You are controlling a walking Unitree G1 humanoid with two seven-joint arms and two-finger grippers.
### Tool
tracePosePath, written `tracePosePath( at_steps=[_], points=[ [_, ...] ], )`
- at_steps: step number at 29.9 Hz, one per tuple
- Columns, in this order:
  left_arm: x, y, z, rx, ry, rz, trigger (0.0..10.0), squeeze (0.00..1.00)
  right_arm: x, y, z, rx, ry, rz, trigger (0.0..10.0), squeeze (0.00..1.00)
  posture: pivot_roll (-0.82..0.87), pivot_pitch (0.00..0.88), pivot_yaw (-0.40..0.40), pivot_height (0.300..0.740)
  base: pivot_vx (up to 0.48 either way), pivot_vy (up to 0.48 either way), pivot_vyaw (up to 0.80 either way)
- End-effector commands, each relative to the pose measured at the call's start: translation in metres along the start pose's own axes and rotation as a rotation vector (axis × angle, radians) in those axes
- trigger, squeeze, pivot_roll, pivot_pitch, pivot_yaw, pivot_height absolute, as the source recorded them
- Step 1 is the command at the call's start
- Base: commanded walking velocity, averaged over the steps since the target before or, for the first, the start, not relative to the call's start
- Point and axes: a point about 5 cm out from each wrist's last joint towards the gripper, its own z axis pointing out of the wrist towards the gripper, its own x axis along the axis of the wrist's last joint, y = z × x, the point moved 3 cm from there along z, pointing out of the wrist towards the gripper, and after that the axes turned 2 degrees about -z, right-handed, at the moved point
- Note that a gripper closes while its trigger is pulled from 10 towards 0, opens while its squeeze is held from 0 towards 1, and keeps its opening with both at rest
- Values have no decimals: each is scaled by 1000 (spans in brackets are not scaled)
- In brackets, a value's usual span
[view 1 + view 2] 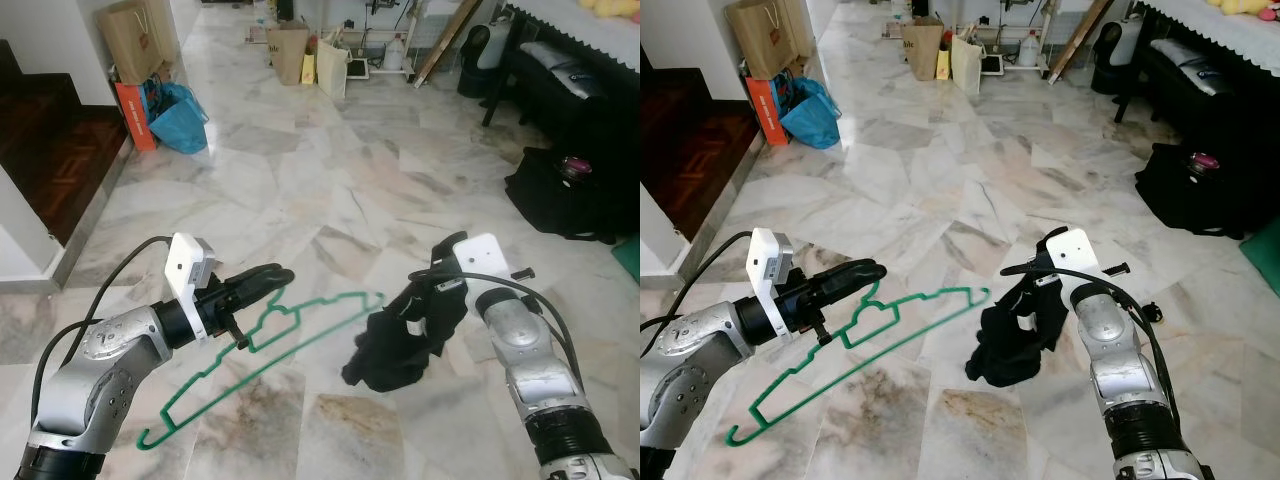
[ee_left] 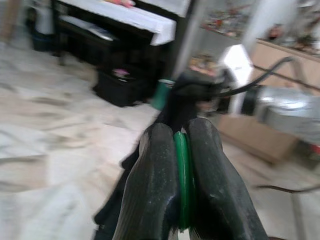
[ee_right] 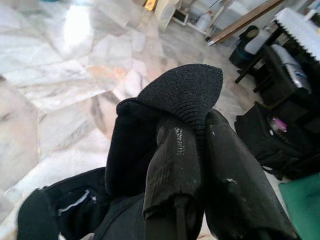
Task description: Hang hanger
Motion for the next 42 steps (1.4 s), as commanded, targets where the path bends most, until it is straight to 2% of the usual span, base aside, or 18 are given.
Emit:
tracePosePath(
  at_steps=[1,12,18,23,25,27,28,29,30,31,32,33,36,37,38,39,40,42],
  points=[
    [1,13,3,-83,-27,-20,10000,0,5,0,0,3,9,-17,10000,0,81,0,-21,740,0,0,0],
    [-10,28,20,-140,-79,-63,10000,0,26,-10,3,38,30,16,10000,0,75,0,-4,740,0,0,0],
    [-13,14,33,-20,-79,18,10000,0,35,-11,3,41,43,43,10000,0,71,0,1,740,0,0,0],
    [-12,15,35,-29,-83,19,10000,0,31,-9,2,35,35,47,10000,0,73,0,0,740,0,0,0],
    [-13,19,33,-43,-83,12,10000,0,26,-4,0,-1,36,116,10000,0,74,0,-1,740,0,0,0],
    [-12,14,32,9,-71,37,10000,0,25,-1,-3,-25,67,225,10000,0,73,0,-2,740,0,0,0],
    [-12,14,32,9,-71,37,10000,0,25,-1,-3,-25,67,225,10000,0,73,0,-2,740,0,0,0],
    [-10,6,27,92,-34,51,10000,0,21,2,-10,-56,79,315,10000,0,70,0,-5,740,0,0,0],
    [-8,-3,19,183,-9,78,10000,0,14,3,-16,-66,67,338,10000,0,70,0,-5,740,0,0,0],
    [-8,-3,19,183,-9,78,10000,0,14,3,-16,-66,67,338,10000,0,70,0,-5,740,0,0,0],
    [-11,-19,-3,327,11,71,10000,0,-9,4,-28,-84,1,310,10000,0,74,0,-8,740,0,0,0],
    [-13,-24,-14,385,20,46,10000,0,-22,4,-34,-91,-42,296,10000,0,74,0,-10,740,0,0,0],
    [-18,-30,-33,456,47,-1,10000,0,-46,1,-45,-97,-119,280,10000,0,76,0,-12,740,0,0,0],
    [-34,-40,-53,569,12,-7,10000,0,-70,-3,-54,-114,-199,283,10000,0,78,0,-16,740,0,0,0],
    [-40,-43,-59,604,-3,-7,10000,0,-77,-5,-57,-121,-225,284,10000,0,78,0,-16,740,0,0,0],
    [-55,-55,-73,720,-33,-14,10000,0,-91,-10,-60,-128,-267,309,10000,0,76,0,-19,740,0,0,0],
    [-55,-55,-73,720,-33,-14,10000,0,-91,-10,-60,-128,-267,309,10000,0,76,0,-19,740,0,0,0],
    [-84,-74,-94,918,-68,-59,10000,0,-112,-24,-63,-118,-327,381,10000,0,64,0,-19,740,0,0,0]
  ],
)
